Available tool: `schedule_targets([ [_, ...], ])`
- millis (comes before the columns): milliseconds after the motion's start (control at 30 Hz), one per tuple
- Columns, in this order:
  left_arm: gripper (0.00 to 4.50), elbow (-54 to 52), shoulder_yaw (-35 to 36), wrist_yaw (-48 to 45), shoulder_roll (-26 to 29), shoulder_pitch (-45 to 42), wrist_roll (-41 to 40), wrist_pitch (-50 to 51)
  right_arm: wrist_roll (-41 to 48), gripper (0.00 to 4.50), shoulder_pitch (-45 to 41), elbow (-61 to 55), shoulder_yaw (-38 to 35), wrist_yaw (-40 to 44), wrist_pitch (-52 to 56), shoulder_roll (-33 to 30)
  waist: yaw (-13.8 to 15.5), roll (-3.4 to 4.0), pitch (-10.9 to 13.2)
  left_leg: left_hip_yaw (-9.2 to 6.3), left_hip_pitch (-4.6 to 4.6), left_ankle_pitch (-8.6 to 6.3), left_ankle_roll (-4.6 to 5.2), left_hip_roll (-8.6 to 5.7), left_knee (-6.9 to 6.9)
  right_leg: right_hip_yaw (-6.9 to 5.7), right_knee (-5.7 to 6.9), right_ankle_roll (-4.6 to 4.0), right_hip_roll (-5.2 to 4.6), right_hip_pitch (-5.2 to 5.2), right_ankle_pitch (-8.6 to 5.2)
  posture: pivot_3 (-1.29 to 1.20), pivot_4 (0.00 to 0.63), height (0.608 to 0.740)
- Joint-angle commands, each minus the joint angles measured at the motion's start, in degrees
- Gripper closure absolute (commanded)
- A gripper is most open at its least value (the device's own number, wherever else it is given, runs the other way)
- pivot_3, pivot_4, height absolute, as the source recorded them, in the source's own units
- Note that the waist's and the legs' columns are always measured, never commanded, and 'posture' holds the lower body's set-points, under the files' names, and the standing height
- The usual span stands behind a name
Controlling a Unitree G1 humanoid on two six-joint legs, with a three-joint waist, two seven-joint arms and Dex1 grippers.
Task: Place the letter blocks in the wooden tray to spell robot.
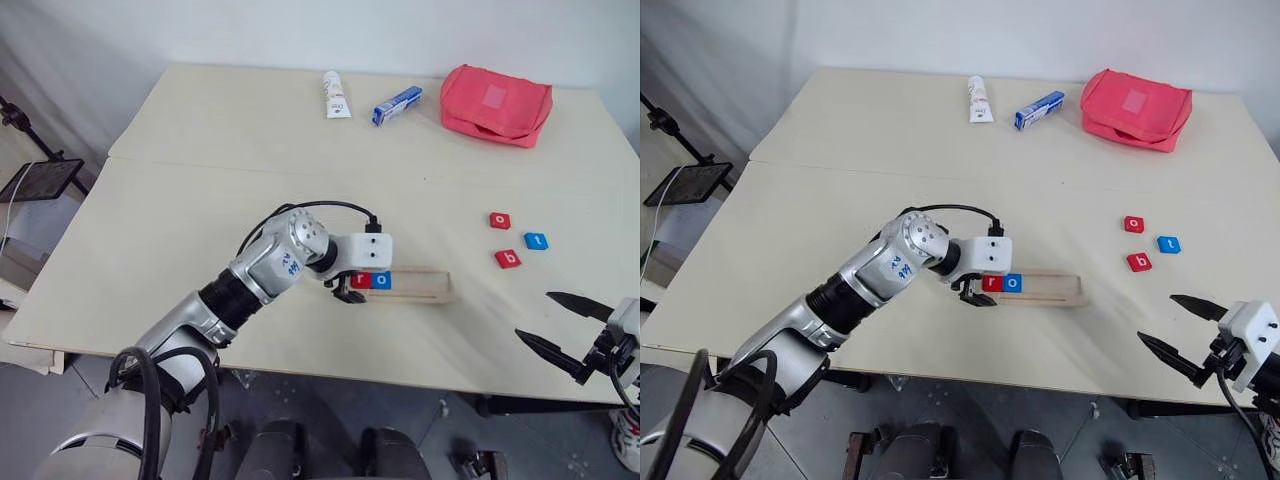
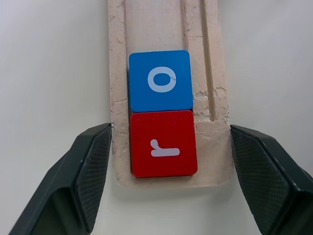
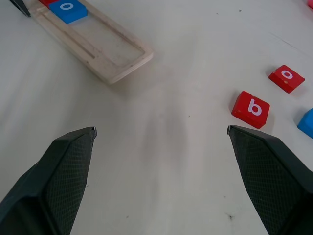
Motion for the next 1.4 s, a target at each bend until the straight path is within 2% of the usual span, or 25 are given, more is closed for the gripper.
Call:
schedule_targets([
  [33, 1.09, -3.56, -0.32, -1.93, 0.34, -0.23, 0.73, -0.08, 1.35, 0.0, 0.32, -1.66, -2.08, -0.87, -0.1, 0.18, -0.01, 0.0, 0.0, 0.0, 0.0, 0.0, 0.0, 0.0, 0.0, 0.0, 0.0, 0.0, 0.0, 0.0, 0.0, 0.0, 0.15, 0.74],
  [233, 1.09, -4.42, -0.38, -2.14, 0.56, 0.52, 1.65, 1.02, 1.15, 0.0, -0.5, -1.12, -1.25, -1.46, -0.2, 0.05, -0.04, 0.0, 0.0, 0.0, 0.0, 0.0, 0.0, 0.01, 0.01, 0.0, 0.01, 0.0, 0.01, 0.0, 0.0, 0.0, 0.15, 0.74],
  [333, 0.06, -4.28, -0.22, -1.54, 0.11, 0.87, 2.02, 1.43, 0.9, 0.0, -1.14, -0.88, -0.65, -1.64, -0.21, 0.17, -0.04, 0.0, 0.0, 0.0, 0.0, 0.0, 0.0, 0.01, 0.01, 0.0, 0.01, 0.0, 0.01, 0.0, 0.0, 0.0, 0.15, 0.74],
  [367, 0.02, -4.15, -0.03, -1.01, -0.03, 1.1, 2.2, 1.56, 0.76, 0.0, -1.48, -0.89, -0.35, -1.8, -0.17, 0.27, -0.03, 0.0, 0.0, 0.0, 0.0, 0.0, 0.0, 0.01, 0.01, 0.0, 0.01, 0.0, 0.01, 0.0, 0.0, 0.0, 0.15, 0.74],
  [600, 0.02, -6.07, 6.61, 0.41, 0.41, 3.11, -1.36, -1.15, 1.22, 0.0, -1.96, -2.23, 0.09, -3.34, 0.98, 0.9, -0.07, 0.0, 0.0, -0.02, 0.0, 0.0, 0.0, 0.01, 0.03, 0.0, 0.04, 0.0, 0.0, -0.01, 0.0, 0.0, 0.15, 0.74],
  [733, 0.02, -6.41, 17.17, 2.47, 1.06, 5.93, -7.69, -5.91, 2.1, 0.0, -1.08, -5.55, -0.87, -8.74, 5.75, 2.5, -0.29, 0.01, -0.01, -0.04, 0.0, 0.0, 0.0, 0.03, 0.04, 0.0, 0.1, 0.0, -0.02, -0.02, 0.0, 0.0, 0.15, 0.74],
  [900, 0.02, -2.16, 25.6, 4.35, 1.49, 7.41, -12.28, -17.01, 1.71, 0.0, -1.57, -7.61, -0.72, -13.74, 7.56, 4.49, -0.52, 0.02, -0.01, -0.04, 0.06, 0.0, 0.0, 0.02, 0.06, -0.01, 0.18, 0.0, -0.03, -0.01, 0.0, 0.0, 0.15, 0.74],
  [1000, 0.02, 0.0, 28.84, 1.72, 1.47, 8.02, -16.18, -21.19, 2.05, 0.0, -2.86, -8.45, -0.33, -17.28, 10.13, 5.32, -0.53, 0.02, -0.01, -0.03, 0.09, 0.01, 0.0, 0.01, 0.06, -0.02, 0.2, 0.0, -0.04, 0.0, 0.0, 0.0, 0.15, 0.74],
  [1067, 0.02, 2.72, 32.32, -3.62, 2.77, 9.67, -20.39, -29.27, 1.63, 0.0, -5.96, -8.97, 0.29, -23.92, 13.11, 7.41, -0.68, 0.02, -0.02, -0.03, 0.11, 0.0, -0.01, 0.01, 0.06, -0.03, 0.24, 0.0, -0.04, -0.01, 0.0, 0.0, 0.15, 0.74],
  [1167, 0.02, 6.34, 34.1, -6.34, 4.95, 11.82, -21.54, -34.73, 0.5, 0.0, -8.51, -9.65, 0.96, -29.31, 15.71, 9.17, -0.88, 0.03, -0.02, 0.04, 0.24, 0.02, -0.05, 0.03, 0.01, -0.04, 0.37, 0.0, -0.04, -0.02, 0.0, 0.0, 0.15, 0.74],
  [1300, 0.02, 5.04, 37.22, -12.49, 6.27, 20.17, -28.05, -38.21, 1.37, 0.0, -10.12, -10.91, 2.61, -32.13, 21.32, 9.57, -0.97, 0.1, -0.06, 0.07, 0.35, 0.02, -0.07, 0.03, -0.03, -0.01, 0.48, -0.01, -0.04, -0.01, 0.0, 0.0, 0.15, 0.74],
  [1400, 0.02, 5.84, 37.77, -13.03, 6.26, 25.52, -27.7, -44.23, -4.9, 0.0, -10.51, -13.39, 4.91, -38.89, 23.71, 9.32, -0.87, 0.1, -0.06, 0.06, 0.34, 0.0, -0.04, 0.03, -0.02, 0.02, 0.5, -0.01, -0.06, -0.03, 0.0, 0.0, 0.15, 0.74],
])
